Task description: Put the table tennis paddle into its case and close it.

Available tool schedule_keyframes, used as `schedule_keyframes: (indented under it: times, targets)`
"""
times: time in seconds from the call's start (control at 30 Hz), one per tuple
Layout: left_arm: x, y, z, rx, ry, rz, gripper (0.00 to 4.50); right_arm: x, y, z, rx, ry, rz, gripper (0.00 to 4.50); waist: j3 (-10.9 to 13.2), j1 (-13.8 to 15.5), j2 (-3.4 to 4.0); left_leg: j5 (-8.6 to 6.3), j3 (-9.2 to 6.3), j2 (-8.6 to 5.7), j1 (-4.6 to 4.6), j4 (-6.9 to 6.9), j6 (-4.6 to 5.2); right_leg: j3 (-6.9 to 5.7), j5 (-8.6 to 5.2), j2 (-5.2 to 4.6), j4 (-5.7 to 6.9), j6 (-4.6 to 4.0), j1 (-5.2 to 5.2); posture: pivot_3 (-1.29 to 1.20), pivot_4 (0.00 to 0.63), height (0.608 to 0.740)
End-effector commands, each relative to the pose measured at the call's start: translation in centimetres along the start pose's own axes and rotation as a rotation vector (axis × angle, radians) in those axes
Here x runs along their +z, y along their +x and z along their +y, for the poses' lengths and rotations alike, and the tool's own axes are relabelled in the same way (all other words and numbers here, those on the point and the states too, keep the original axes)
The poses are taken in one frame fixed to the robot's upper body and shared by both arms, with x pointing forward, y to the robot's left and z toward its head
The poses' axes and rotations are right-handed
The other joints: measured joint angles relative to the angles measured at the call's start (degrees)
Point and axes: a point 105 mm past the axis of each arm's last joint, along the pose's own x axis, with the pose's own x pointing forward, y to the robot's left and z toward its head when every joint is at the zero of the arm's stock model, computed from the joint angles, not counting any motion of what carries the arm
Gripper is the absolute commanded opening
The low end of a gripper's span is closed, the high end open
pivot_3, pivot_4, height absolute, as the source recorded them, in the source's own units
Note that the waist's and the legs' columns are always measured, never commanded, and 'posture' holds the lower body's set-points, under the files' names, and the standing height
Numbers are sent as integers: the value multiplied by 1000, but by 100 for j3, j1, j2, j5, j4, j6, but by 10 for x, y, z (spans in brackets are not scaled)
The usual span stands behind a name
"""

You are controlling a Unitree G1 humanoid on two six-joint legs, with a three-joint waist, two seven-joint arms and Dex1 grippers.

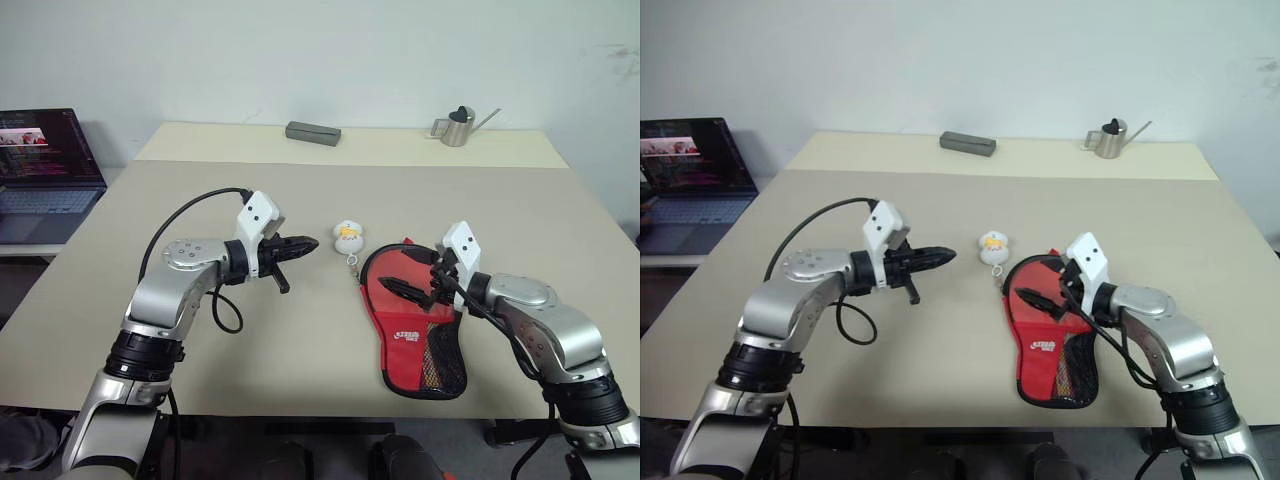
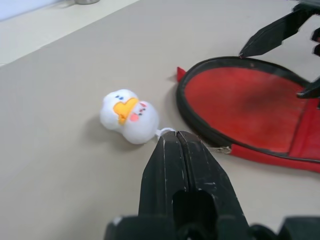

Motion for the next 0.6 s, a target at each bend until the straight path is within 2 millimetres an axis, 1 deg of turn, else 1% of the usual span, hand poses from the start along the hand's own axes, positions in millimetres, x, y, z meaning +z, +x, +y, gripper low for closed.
schedule_keyframes:
  times: [0.03,0.17,0.23,0.33,0.43,0.5,0.6]
  targets:
    - [15,-4,9,42,39,-38,0,4,6,1,8,-41,-12,4479,0,3,0,0,0,0,0,0,0,1,0,0,0,0,-1,0,150,740]
    - [13,-2,14,77,24,-31,0,-16,13,1,16,-34,44,4479,0,5,0,0,0,-2,-1,1,0,0,0,-1,1,0,-1,0,150,740]
    - [12,-1,13,75,22,-28,0,-29,16,-1,11,-25,77,4479,0,5,0,0,0,-2,-1,2,0,-1,0,-2,3,0,-1,0,150,740]
    - [11,3,11,69,23,-21,0,-48,19,-7,-4,-11,131,4479,0,3,0,0,1,-2,0,2,0,0,0,-2,5,-1,-2,0,150,740]
    - [10,9,12,80,17,-13,0,-63,20,-15,-21,-19,178,4479,0,4,0,0,3,-3,3,4,0,0,1,-2,9,0,-1,0,150,740]
    - [7,15,12,91,15,4,0,-68,21,-18,-31,-24,191,4479,-1,5,-1,0,3,-4,6,10,0,-1,1,-2,14,0,3,0,150,740]
    - [3,26,13,114,-1,20,0,-71,21,-18,-25,-32,200,4479,-1,5,-1,0,1,-4,21,12,0,-1,1,-2,18,0,17,0,150,740]
